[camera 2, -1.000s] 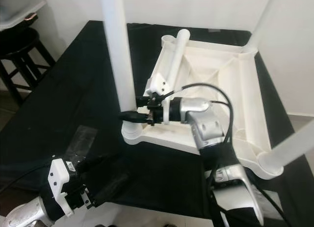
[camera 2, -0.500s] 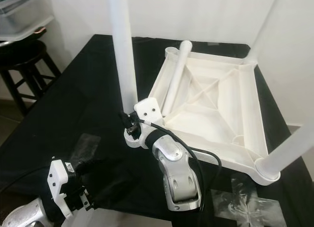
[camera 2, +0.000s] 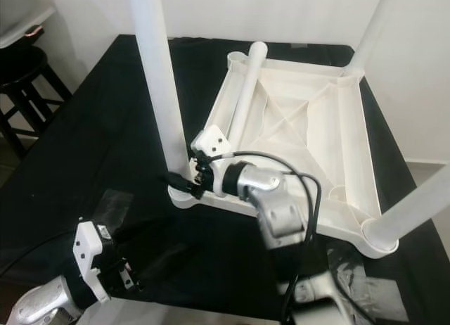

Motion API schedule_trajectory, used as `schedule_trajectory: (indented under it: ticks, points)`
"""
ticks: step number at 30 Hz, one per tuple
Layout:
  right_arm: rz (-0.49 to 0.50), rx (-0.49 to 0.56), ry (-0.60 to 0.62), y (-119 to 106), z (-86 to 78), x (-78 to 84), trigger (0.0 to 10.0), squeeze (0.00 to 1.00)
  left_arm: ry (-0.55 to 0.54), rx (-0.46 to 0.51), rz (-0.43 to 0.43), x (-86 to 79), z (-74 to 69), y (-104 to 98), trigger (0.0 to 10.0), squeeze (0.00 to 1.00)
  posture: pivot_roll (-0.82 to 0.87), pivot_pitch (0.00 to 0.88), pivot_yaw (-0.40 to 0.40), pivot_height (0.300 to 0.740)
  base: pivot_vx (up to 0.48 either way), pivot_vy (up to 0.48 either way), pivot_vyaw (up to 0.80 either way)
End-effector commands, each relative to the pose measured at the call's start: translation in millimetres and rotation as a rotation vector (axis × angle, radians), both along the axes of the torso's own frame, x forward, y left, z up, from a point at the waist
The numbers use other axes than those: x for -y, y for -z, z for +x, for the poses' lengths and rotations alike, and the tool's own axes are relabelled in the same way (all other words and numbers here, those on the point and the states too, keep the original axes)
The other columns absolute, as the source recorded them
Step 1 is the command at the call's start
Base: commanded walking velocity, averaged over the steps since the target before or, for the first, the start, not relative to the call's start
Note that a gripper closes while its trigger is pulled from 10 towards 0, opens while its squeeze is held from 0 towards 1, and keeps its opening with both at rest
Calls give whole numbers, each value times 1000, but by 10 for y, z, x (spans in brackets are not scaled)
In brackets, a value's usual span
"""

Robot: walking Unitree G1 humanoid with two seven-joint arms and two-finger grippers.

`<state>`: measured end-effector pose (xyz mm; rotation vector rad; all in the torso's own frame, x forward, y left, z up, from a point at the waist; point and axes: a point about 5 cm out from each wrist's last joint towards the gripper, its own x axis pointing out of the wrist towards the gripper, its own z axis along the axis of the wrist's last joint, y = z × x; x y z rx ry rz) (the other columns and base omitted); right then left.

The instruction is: Building children table

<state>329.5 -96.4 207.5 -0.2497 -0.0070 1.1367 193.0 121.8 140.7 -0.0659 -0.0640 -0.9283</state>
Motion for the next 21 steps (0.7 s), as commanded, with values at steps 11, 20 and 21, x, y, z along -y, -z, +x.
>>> schedule_trajectory:
  ticks: [11, 20, 21]
  points:
    - [27, -56, -162, -55, 168, -71, 0, 0, -6, -22, 12, 42, -5, 76, 10000, 0, -3, 165, -25, 740, 0, 0, 0]
    - [76, -19, -106, -51, 177, -28, 0, 0, -8, -24, 14, 53, -20, 86, 10000, 0, -9, 168, -21, 740, 0, 0, 0]
    - [76, -19, -106, -51, 177, -28, 0, 0, -8, -24, 14, 53, -20, 86, 10000, 0, -9, 168, -21, 740, 0, 0, 0]
